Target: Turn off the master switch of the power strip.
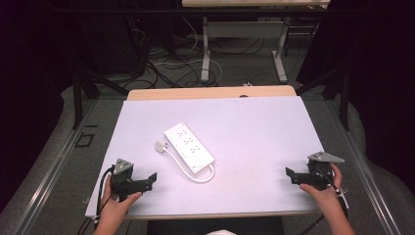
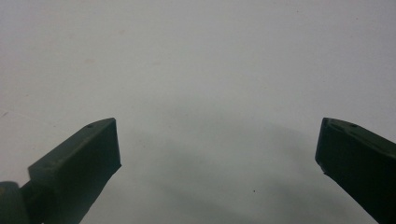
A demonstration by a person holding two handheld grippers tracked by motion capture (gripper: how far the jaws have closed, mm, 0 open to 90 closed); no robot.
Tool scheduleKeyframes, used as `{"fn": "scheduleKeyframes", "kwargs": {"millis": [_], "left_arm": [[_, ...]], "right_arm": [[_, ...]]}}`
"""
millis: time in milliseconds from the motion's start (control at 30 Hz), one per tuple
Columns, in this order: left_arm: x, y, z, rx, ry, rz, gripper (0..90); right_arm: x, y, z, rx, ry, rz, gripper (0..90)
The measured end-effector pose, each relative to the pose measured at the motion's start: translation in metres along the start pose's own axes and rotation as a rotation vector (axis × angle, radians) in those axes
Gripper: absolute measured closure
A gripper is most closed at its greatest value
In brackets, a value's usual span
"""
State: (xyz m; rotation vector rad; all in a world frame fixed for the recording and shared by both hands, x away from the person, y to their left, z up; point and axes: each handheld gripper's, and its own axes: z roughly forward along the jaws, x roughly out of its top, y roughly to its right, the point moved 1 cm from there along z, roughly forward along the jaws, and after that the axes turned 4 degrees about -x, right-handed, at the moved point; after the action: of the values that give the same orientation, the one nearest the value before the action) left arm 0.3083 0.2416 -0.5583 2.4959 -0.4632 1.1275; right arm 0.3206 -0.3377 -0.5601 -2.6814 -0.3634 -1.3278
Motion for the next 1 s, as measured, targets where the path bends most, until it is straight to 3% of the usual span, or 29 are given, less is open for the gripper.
{"fn": "scheduleKeyframes", "kwargs": {"millis": [233, 667, 1000], "left_arm": [[-0.001, -0.001, -0.003, 0.006, 0.017, 0.003, 0.5], [-0.001, 0.0, -0.006, -0.003, 0.019, 0.017, 0.5], [-0.002, 0.003, -0.003, -0.016, -0.001, 0.033, 0.5]], "right_arm": [[-0.002, -0.001, -0.004, -0.034, 0.02, -0.008, 0.0], [0.004, -0.012, -0.009, -0.003, 0.028, -0.021, 0.0], [0.012, -0.028, -0.012, 0.011, 0.039, -0.069, 0.0]]}}
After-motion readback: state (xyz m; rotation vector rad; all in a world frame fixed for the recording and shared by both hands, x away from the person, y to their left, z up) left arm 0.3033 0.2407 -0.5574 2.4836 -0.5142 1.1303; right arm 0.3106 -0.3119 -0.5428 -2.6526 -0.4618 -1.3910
